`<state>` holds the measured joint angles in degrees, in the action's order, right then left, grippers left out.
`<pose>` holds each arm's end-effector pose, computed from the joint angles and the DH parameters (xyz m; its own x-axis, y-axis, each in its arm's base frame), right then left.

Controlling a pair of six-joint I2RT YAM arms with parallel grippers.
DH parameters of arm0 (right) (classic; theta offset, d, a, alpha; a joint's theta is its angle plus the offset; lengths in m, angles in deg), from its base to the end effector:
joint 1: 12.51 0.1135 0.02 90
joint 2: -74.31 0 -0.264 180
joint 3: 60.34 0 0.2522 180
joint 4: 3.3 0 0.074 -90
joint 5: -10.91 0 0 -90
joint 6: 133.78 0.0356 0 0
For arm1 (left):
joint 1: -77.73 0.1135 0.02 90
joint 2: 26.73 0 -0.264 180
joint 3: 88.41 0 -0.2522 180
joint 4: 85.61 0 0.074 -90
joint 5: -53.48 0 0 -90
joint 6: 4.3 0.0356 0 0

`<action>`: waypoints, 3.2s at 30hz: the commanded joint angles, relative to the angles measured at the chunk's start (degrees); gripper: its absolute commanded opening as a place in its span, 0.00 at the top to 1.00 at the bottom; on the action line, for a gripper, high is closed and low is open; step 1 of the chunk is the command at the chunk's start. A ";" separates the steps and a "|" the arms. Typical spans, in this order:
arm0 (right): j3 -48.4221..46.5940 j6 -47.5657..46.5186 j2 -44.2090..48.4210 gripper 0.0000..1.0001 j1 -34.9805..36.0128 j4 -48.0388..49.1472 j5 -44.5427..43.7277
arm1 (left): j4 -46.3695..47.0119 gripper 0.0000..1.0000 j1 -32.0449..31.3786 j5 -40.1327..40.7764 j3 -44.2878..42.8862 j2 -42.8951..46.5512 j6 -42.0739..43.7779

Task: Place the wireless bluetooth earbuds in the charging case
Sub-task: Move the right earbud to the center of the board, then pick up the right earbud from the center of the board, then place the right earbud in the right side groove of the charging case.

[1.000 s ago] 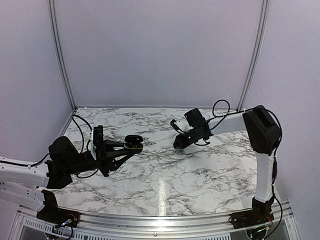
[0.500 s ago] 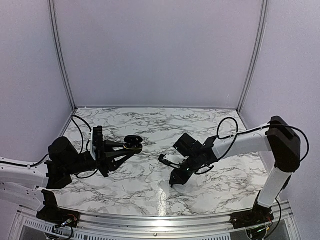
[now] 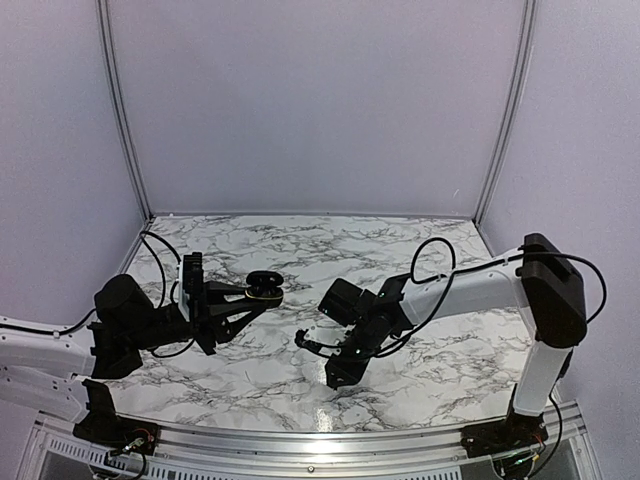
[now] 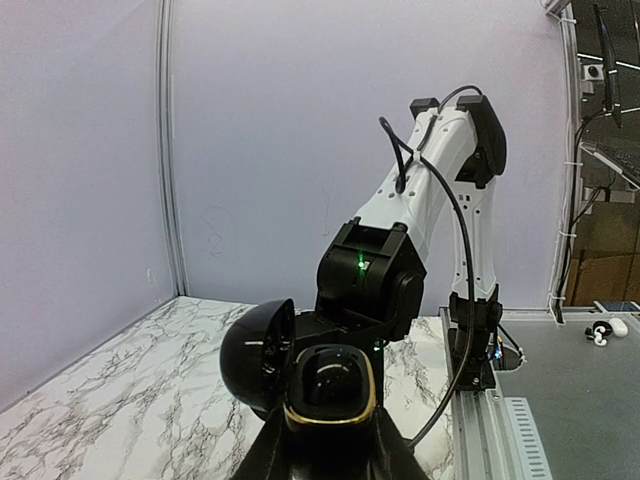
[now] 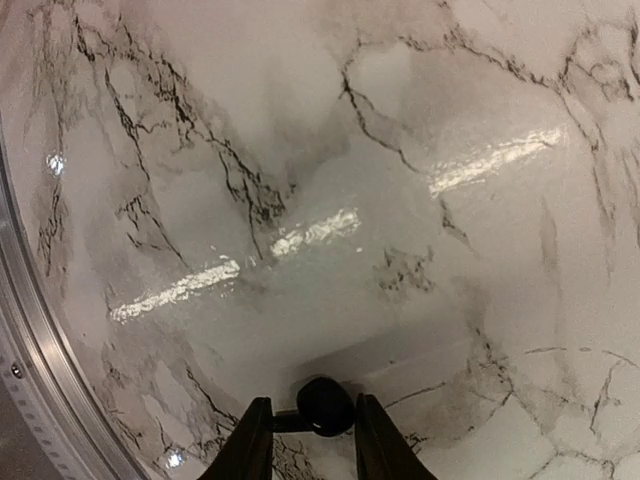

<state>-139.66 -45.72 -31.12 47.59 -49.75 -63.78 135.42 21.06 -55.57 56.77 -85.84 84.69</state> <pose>0.1659 0.3074 0.1536 -0.4457 -0.8405 -0.3081 -0.8912 0.3840 0.2416 0.1098 -0.1880 0.2673 0.1413 -0.2452 -0.9591 0.9641 0.2539 0.0771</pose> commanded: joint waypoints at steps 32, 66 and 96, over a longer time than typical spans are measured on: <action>-13.53 -0.41 -8.42 0.70 1.34 -14.92 -2.30 | 0.86 1.00 0.33 -0.13 1.20 1.81 0.64; -10.03 -2.15 6.12 0.95 1.84 -9.44 -14.11 | 0.93 1.00 0.66 1.05 1.46 1.64 0.58; -10.57 -21.47 35.16 0.95 18.97 7.85 -33.78 | 1.64 1.00 1.09 -8.36 -1.99 -4.94 -0.25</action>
<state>-149.02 -62.59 4.58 62.99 -46.71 -91.48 135.44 21.81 -61.45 57.10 -90.30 84.75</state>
